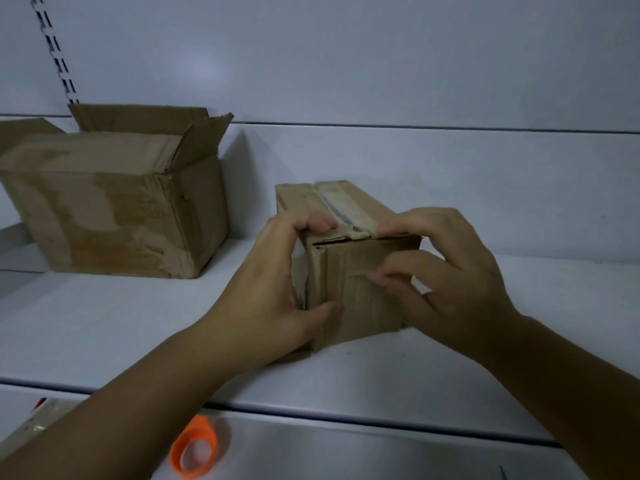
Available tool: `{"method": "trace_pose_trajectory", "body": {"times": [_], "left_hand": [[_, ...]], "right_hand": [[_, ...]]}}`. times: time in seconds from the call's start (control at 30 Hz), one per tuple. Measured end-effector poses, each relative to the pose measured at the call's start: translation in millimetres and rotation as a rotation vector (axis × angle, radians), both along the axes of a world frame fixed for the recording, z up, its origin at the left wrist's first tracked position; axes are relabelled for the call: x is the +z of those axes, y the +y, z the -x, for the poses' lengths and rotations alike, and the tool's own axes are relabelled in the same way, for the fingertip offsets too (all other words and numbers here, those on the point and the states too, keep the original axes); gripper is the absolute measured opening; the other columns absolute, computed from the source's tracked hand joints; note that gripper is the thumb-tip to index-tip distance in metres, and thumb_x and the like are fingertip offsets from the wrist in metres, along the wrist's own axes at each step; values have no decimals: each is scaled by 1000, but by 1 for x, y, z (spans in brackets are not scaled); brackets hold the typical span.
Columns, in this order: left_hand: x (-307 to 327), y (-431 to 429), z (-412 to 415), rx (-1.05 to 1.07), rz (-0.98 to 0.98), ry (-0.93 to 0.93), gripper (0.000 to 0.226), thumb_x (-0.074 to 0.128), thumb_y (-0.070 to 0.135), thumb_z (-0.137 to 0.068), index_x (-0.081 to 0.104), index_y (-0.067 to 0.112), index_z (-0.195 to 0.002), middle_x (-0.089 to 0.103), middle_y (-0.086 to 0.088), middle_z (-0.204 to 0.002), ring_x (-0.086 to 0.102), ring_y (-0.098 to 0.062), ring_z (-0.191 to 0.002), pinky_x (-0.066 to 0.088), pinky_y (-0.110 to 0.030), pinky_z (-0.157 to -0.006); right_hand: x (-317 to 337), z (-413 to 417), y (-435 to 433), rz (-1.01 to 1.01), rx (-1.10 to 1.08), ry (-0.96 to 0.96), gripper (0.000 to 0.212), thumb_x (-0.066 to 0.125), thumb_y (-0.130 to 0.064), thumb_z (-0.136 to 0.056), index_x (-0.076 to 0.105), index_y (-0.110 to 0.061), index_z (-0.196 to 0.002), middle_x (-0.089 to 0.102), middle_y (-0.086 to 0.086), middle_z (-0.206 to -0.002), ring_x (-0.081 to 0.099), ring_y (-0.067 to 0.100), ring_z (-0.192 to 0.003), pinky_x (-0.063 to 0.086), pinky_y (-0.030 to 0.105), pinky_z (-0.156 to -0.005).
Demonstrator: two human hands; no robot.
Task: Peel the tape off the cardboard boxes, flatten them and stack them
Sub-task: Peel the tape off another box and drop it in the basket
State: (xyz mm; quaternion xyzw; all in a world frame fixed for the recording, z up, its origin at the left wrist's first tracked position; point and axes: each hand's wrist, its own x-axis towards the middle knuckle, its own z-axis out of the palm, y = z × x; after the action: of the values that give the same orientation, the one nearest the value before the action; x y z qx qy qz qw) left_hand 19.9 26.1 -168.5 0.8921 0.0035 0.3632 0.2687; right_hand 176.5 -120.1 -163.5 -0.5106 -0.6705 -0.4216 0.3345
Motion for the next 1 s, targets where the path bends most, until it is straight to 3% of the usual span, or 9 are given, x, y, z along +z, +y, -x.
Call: {"method": "trace_pose_trajectory", "body": {"times": [0.1, 0.2, 0.33, 0.57, 0.67, 0.73, 0.8, 0.87, 1.0], "left_hand": [[1, 1, -1, 19, -25, 12, 65, 76, 29, -59, 37, 44, -109, 46, 17, -123, 43, -3, -120, 33, -8, -97], [5, 1, 2, -16, -75, 11, 65, 76, 30, -61, 39, 43, -113, 45, 21, -124, 44, -2, -120, 33, -11, -100], [12, 9, 9, -106, -120, 2, 65, 79, 10, -62, 52, 30, -117, 48, 21, -124, 45, -5, -123, 34, -16, -103], [32, 41, 25, -159, 151, 124, 39, 65, -14, -69, 65, 20, -86, 66, 7, -111, 54, -10, -121, 43, -21, -99], [47, 46, 30, -108, 432, 267, 50, 39, -30, -75, 67, 11, -65, 72, -3, -97, 57, -9, -116, 46, -21, -93], [67, 35, 23, -7, 454, 273, 44, 40, -11, -86, 70, 12, -64, 73, 3, -95, 62, -4, -104, 46, -26, -96], [80, 17, 18, 144, 237, 311, 29, 43, 45, -86, 69, 31, -83, 71, 14, -92, 63, 0, -90, 48, -34, -90], [88, -7, 5, 256, -6, 493, 59, 30, 86, -64, 54, 48, -103, 63, 23, -100, 59, 2, -89, 48, -34, -87], [79, -12, -23, 284, -360, 722, 51, 32, 76, -77, 30, 56, -125, 37, 24, -131, 41, -3, -106, 18, -55, -110]], "right_hand": [[9, 3, -3, -58, 124, 227, 15, 50, -14, -90, 60, -7, -81, 63, 9, -95, 58, 17, -92, 46, 24, -83], [28, 10, 0, -87, 299, 547, 11, 43, -16, -94, 46, -27, -93, 66, 6, -89, 66, 19, -81, 55, 31, -72], [72, 7, 8, -97, 440, 944, 14, 33, -22, -99, 44, -25, -90, 70, 0, -72, 69, 19, -65, 56, 27, -57], [119, -39, 23, -140, 703, 1654, 47, 28, -42, -99, 56, -13, -76, 72, 7, -87, 71, 24, -86, 57, 40, -73], [109, -50, 23, -26, 995, 1812, 45, 31, -47, -97, 53, -14, -76, 67, 7, -65, 68, 21, -61, 59, 39, -66], [95, -54, 26, 15, 889, 1844, 42, 36, -48, -95, 51, -18, -70, 49, -3, -49, 47, 11, -40, 49, 21, -47], [78, -57, 31, 46, 654, 1802, 38, 43, -46, -93, 48, -20, -66, 42, -5, -50, 33, 8, -37, 32, 16, -38], [67, -60, 33, 54, 464, 1681, 33, 48, -38, -93, 49, -19, -66, 47, -2, -59, 31, 8, -39, 25, 18, -37], [64, -68, 18, 70, 283, 1476, 27, 54, -32, -91, 58, -14, -72, 55, 0, -61, 32, 9, -41, 28, 19, -37]]}}
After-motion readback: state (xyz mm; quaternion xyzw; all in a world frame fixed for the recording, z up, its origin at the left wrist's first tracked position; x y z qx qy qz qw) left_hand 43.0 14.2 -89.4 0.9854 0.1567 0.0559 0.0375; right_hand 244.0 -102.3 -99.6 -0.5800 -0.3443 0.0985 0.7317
